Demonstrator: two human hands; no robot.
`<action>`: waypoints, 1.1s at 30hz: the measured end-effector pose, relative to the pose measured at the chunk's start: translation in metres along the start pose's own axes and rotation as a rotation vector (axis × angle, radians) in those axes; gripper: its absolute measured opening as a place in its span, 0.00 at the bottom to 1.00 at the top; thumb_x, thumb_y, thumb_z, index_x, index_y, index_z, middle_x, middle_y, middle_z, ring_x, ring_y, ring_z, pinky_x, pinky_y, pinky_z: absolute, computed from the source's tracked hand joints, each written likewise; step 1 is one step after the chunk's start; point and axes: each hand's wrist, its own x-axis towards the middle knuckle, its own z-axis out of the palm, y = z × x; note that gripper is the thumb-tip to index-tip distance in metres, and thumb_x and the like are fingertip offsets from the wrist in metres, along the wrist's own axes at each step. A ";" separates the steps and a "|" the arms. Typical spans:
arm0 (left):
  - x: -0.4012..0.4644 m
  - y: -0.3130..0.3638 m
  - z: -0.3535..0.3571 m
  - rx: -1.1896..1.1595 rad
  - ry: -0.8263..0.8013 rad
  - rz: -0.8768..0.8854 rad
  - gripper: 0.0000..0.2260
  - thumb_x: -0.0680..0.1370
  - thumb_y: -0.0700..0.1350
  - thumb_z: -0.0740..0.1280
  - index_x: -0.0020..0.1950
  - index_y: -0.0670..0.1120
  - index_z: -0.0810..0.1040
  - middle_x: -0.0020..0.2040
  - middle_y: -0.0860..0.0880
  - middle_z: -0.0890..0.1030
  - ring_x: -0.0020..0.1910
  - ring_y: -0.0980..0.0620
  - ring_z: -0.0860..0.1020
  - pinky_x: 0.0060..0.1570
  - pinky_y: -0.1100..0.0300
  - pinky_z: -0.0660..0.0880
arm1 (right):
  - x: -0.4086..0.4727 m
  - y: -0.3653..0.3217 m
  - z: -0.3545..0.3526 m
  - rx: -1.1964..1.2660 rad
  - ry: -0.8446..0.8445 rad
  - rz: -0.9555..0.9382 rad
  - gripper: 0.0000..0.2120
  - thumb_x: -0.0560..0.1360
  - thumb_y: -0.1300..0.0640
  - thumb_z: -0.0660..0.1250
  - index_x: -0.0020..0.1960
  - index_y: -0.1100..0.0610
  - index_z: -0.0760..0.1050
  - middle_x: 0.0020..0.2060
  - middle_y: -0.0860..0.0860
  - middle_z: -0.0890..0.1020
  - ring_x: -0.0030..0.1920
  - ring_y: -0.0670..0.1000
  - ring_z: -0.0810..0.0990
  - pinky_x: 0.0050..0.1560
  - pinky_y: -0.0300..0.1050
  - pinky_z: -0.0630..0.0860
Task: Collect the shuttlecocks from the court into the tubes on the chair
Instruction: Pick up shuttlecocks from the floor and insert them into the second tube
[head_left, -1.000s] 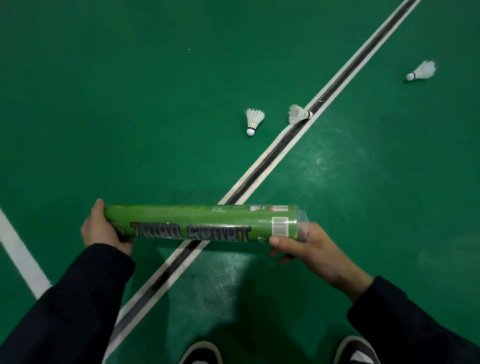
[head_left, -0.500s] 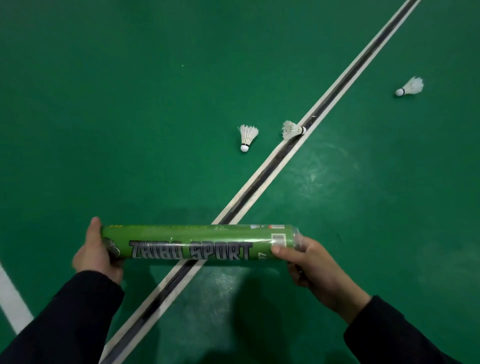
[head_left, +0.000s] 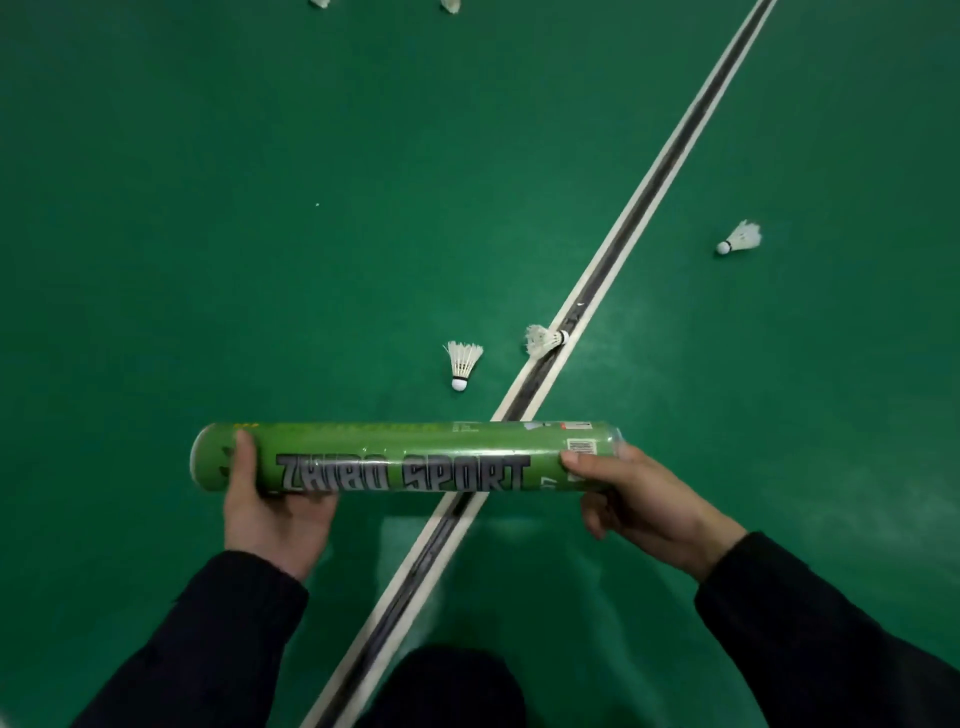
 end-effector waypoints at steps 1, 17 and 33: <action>-0.002 -0.009 0.012 0.062 -0.064 -0.074 0.34 0.75 0.60 0.74 0.78 0.49 0.68 0.72 0.44 0.75 0.71 0.41 0.76 0.67 0.41 0.76 | 0.000 -0.007 0.004 -0.002 -0.009 0.014 0.12 0.76 0.55 0.71 0.60 0.50 0.82 0.49 0.52 0.84 0.25 0.49 0.75 0.25 0.39 0.73; 0.121 -0.069 0.072 0.301 0.217 -0.081 0.33 0.75 0.59 0.74 0.77 0.51 0.70 0.81 0.42 0.63 0.77 0.37 0.66 0.62 0.46 0.79 | 0.253 0.017 -0.111 -0.922 0.560 -0.172 0.08 0.78 0.52 0.68 0.55 0.47 0.82 0.64 0.50 0.78 0.52 0.52 0.82 0.56 0.47 0.78; 0.111 -0.053 0.054 0.045 0.272 -0.099 0.32 0.76 0.58 0.73 0.76 0.48 0.70 0.72 0.39 0.74 0.66 0.41 0.78 0.50 0.50 0.85 | 0.187 -0.011 -0.038 -0.101 0.488 -0.301 0.13 0.77 0.68 0.69 0.45 0.53 0.86 0.43 0.49 0.87 0.41 0.46 0.80 0.41 0.39 0.78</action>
